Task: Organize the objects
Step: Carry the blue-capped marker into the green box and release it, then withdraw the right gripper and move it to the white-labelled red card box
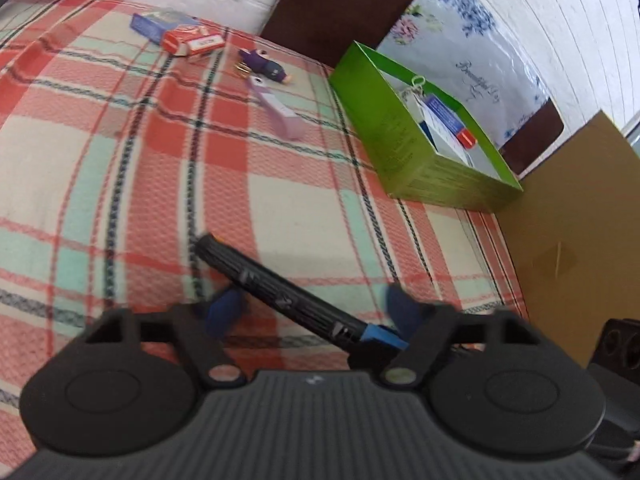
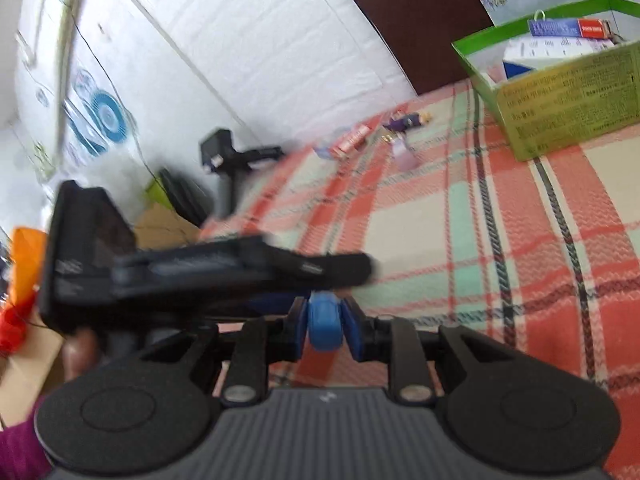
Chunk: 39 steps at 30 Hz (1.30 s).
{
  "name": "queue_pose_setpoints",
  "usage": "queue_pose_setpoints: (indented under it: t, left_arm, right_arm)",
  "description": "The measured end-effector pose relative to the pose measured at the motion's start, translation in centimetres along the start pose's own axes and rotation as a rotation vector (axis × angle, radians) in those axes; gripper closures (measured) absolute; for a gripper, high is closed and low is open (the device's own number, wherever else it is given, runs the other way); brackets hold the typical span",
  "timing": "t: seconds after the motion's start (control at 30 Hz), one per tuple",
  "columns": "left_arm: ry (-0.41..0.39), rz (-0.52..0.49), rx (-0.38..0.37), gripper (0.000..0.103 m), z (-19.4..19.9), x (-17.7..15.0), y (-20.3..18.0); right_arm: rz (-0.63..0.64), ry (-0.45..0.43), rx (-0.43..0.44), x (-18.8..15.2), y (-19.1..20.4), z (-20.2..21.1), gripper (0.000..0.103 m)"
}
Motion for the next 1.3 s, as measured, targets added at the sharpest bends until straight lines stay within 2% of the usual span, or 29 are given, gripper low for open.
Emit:
queue_pose_setpoints:
  t: [0.03,0.07,0.13,0.2,0.33,0.5,0.73,0.8,0.83,0.93,1.0,1.17,1.23,1.3]
  left_arm:
    - [0.015,0.007,-0.025,0.054,-0.2,0.1,-0.3]
    - [0.021,0.012,-0.036,0.061,-0.3,0.3,-0.7]
    - [0.019,-0.007,-0.025,0.063,-0.3,1.1,-1.8]
    - [0.007,-0.038,-0.024,0.063,-0.2,2.1,-3.2]
    - [-0.029,-0.136,-0.014,0.063,-0.3,5.5,-7.1]
    - [-0.064,-0.253,0.024,0.062,-2.0,10.2,-11.6]
    - [-0.053,-0.300,0.062,0.062,-5.9,15.6,-13.5]
    - [-0.053,-0.304,0.084,0.058,-6.9,16.8,-13.4]
    - [-0.052,-0.297,0.102,0.051,-7.3,17.3,-13.4]
    - [-0.067,-0.276,0.102,0.046,-7.2,17.5,-12.5]
    - [-0.085,-0.277,0.089,0.044,-6.8,17.1,-12.0]
    - [-0.129,-0.268,0.085,0.041,-6.3,16.2,-12.3]
    - [-0.137,-0.259,0.080,0.041,-6.1,15.7,-12.3]
    - [-0.151,-0.251,0.107,0.041,-5.7,14.9,-12.1]
  right_arm:
    - [0.018,-0.003,-0.012,-0.1,0.2,0.1,0.083]
    - [0.036,-0.016,-0.032,-0.3,0.4,0.3,0.083]
    - [0.048,-0.052,-0.048,-0.3,0.5,0.8,0.083]
    - [0.054,-0.104,-0.066,0.1,0.3,1.6,0.083]
    - [0.112,-0.237,-0.167,2.0,0.6,3.5,0.083]
    - [0.134,-0.374,-0.279,5.4,-0.9,5.2,0.083]
    - [0.096,-0.432,-0.365,10.9,-6.0,4.0,0.083]
    - [0.093,-0.435,-0.412,11.8,-7.2,3.1,0.081]
    - [0.094,-0.430,-0.433,12.3,-7.7,2.5,0.078]
    - [0.074,-0.436,-0.437,12.3,-8.9,2.2,0.062]
    - [0.082,-0.465,-0.430,11.7,-9.1,2.6,0.061]
    - [0.059,-0.561,-0.494,9.6,-9.2,4.5,0.060]
    - [0.046,-0.546,-0.508,9.0,-9.4,4.9,0.060]
    - [0.042,-0.538,-0.513,8.5,-9.4,5.2,0.060]
Point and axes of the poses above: each gripper's, at about its wrist camera, not at the fingertips, and z roughly against the way its jaws point, y to its left, x to its top, the point moved 2 cm from there along -z, roughly the way its jaws point, and after that the axes turned 14 degrees about y, right-handed, at the moved point
